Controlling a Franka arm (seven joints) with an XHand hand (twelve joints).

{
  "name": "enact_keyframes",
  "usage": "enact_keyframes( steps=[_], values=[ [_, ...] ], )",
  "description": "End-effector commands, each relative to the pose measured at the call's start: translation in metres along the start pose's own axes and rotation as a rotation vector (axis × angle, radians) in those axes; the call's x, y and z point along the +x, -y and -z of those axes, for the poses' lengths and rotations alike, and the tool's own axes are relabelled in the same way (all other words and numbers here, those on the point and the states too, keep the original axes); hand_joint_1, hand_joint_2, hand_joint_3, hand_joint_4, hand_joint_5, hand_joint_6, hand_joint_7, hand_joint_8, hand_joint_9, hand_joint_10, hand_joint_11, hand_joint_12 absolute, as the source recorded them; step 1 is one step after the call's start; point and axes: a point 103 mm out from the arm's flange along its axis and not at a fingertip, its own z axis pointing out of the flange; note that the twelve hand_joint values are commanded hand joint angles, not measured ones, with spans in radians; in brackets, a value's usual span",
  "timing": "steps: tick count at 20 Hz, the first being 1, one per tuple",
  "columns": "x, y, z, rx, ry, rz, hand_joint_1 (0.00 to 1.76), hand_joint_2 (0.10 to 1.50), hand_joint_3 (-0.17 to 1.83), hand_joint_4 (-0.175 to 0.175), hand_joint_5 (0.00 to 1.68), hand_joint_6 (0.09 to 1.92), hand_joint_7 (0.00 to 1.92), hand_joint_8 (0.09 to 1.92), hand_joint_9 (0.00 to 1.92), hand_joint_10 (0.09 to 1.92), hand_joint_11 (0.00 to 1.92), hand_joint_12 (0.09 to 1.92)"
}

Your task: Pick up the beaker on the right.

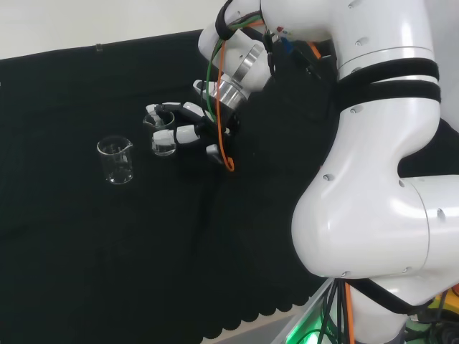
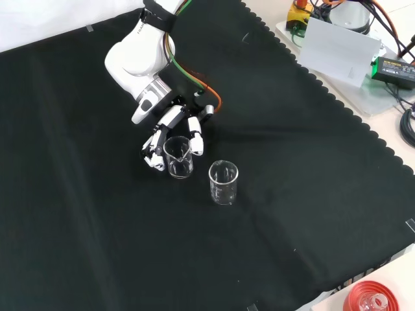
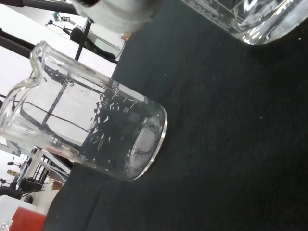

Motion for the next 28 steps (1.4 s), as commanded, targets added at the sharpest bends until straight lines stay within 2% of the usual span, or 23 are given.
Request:
enact_keyframes(
  steps=[1, 7, 8, 10, 11, 12, 13, 15, 16, 18, 20, 23, 28],
  values=[
    [-0.001, 0.0, -0.002, 0.002, -0.004, -0.002, 0.95, 0.85, -0.17, -0.105, 0.42, 0.09, 0.38, 0.71, 0.46, 0.67, 0.0, 1.23],
    [0.001, -0.002, -0.003, -0.017, 0.003, 0.0, 0.96, 0.86, -0.17, -0.097, 0.49, 0.11, 0.43, 0.7, 0.49, 0.65, 0.0, 1.24],
    [0.002, -0.002, -0.003, -0.029, 0.003, -0.003, 0.98, 0.87, -0.17, -0.087, 0.55, 0.27, 0.5, 0.67, 0.55, 0.62, 0.0, 1.26],
    [0.003, -0.001, -0.001, -0.078, 0.028, -0.018, 1.04, 0.91, -0.17, -0.073, 0.67, 0.72, 0.64, 0.65, 0.67, 0.58, 0.04, 1.32],
    [0.004, 0.0, 0.001, -0.1, 0.044, -0.022, 1.07, 0.97, -0.15, -0.021, 0.86, 0.76, 0.74, 0.64, 0.75, 0.57, 0.11, 1.33],
    [0.005, 0.0, 0.002, -0.113, 0.062, -0.027, 1.1, 1.01, -0.16, 0.017, 1.04, 0.69, 0.89, 0.62, 0.86, 0.55, 0.22, 1.32],
    [0.006, 0.0, 0.004, -0.121, 0.071, -0.03, 1.13, 1.03, -0.16, 0.019, 1.17, 0.6, 1.02, 0.59, 0.96, 0.53, 0.32, 1.29],
    [0.008, 0.001, 0.008, -0.135, 0.077, -0.032, 1.17, 1.04, -0.17, -0.021, 1.31, 0.45, 1.19, 0.51, 1.11, 0.46, 0.5, 1.22],
    [0.009, 0.001, 0.01, -0.139, 0.08, -0.031, 1.22, 1.04, -0.15, -0.081, 1.31, 0.46, 1.25, 0.48, 1.15, 0.42, 0.55, 1.19],
    [0.012, 0.001, 0.016, -0.14, 0.093, -0.028, 1.27, 1.05, -0.17, -0.045, 1.28, 0.62, 1.37, 0.26, 1.22, 0.37, 0.61, 1.17],
    [0.015, 0.001, 0.022, -0.139, 0.106, -0.025, 1.28, 1.06, -0.17, -0.013, 1.26, 0.68, 1.45, 0.1, 1.25, 0.33, 0.64, 1.15],
    [0.02, 0.003, 0.032, -0.135, 0.123, -0.022, 1.28, 1.06, -0.17, 0.007, 1.24, 0.72, 1.48, 0.09, 1.27, 0.32, 0.66, 1.15],
    [0.029, 0.007, 0.045, -0.121, 0.148, -0.024, 1.28, 1.06, -0.17, 0.019, 1.22, 0.74, 1.5, 0.09, 1.3, 0.31, 0.7, 1.13]
  ],
)
